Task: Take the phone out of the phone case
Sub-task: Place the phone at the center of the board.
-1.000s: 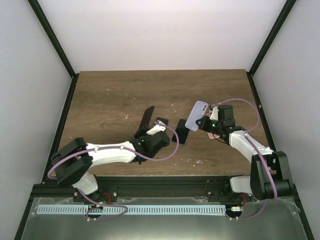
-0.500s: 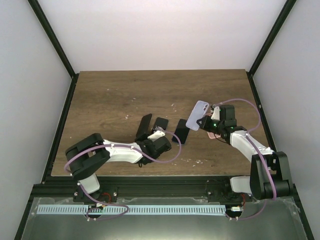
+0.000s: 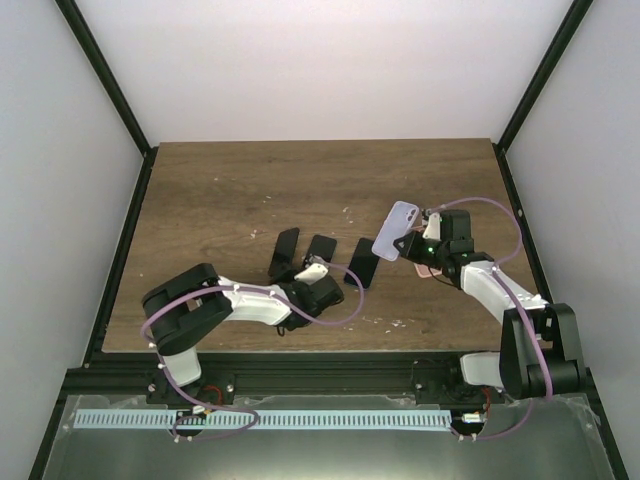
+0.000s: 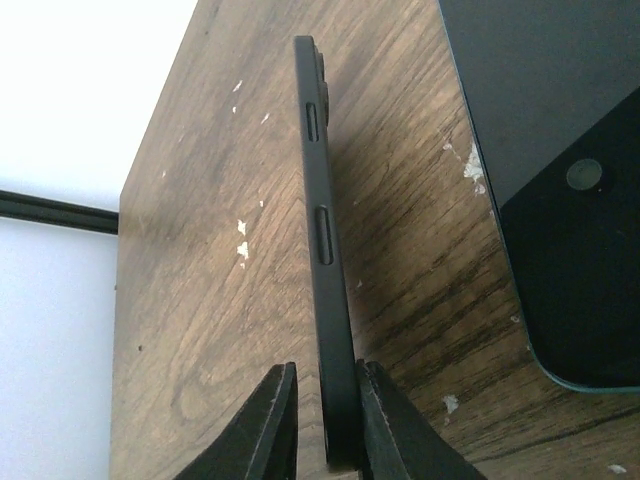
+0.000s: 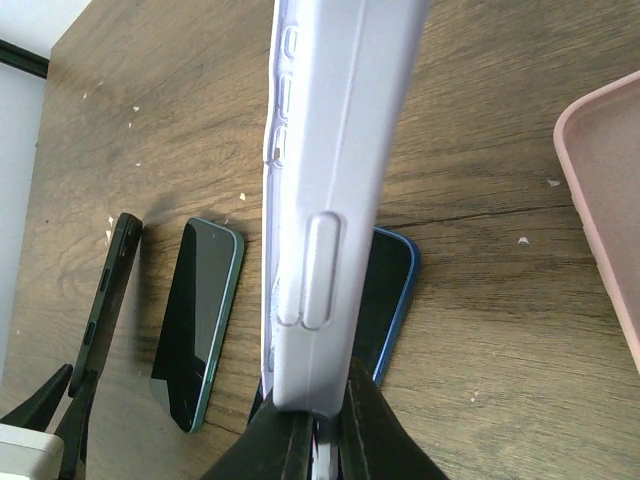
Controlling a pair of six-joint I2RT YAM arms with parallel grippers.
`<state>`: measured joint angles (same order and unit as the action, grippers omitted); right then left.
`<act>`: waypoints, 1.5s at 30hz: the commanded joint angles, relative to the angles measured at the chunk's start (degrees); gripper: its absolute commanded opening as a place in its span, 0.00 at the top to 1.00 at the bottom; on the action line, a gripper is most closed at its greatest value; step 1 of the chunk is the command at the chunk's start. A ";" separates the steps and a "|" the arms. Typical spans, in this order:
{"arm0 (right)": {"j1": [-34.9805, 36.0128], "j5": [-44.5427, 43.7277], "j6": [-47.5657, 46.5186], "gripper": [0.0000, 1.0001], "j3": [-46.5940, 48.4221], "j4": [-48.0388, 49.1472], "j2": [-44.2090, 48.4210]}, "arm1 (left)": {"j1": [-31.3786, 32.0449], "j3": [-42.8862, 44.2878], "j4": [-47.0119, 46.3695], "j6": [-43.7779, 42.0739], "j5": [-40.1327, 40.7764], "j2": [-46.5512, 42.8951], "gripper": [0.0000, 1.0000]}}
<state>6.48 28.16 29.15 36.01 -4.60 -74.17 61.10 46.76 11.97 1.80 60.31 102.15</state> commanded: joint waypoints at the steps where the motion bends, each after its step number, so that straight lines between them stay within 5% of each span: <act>1: -0.76 0.67 -0.83 0.99 0.85 1.51 0.57 | -0.38 1.51 1.55 1.78 0.95 0.71 0.81; 14: -1.20 0.71 -0.93 0.99 0.98 1.38 0.65 | -0.36 7.54 13.76 7.80 -4.01 -1.75 0.58; 26: -1.30 -1.48 -11.82 0.99 3.35 0.08 4.41 | 0.03 7.88 22.80 11.19 -12.00 -16.39 0.52; 36: -1.30 4.58 -41.69 0.99 23.63 -28.07 0.05 | -2.86 9.81 21.88 7.08 -28.67 -36.52 0.26; 45: -1.30 1.31 -51.53 0.99 35.08 -50.61 -16.58 | -13.61 1.66 18.75 5.17 -37.79 -48.52 0.22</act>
<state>5.69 30.83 -15.46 66.96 -40.49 -85.60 49.08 53.04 32.21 8.69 27.18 56.53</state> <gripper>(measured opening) 0.047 0.769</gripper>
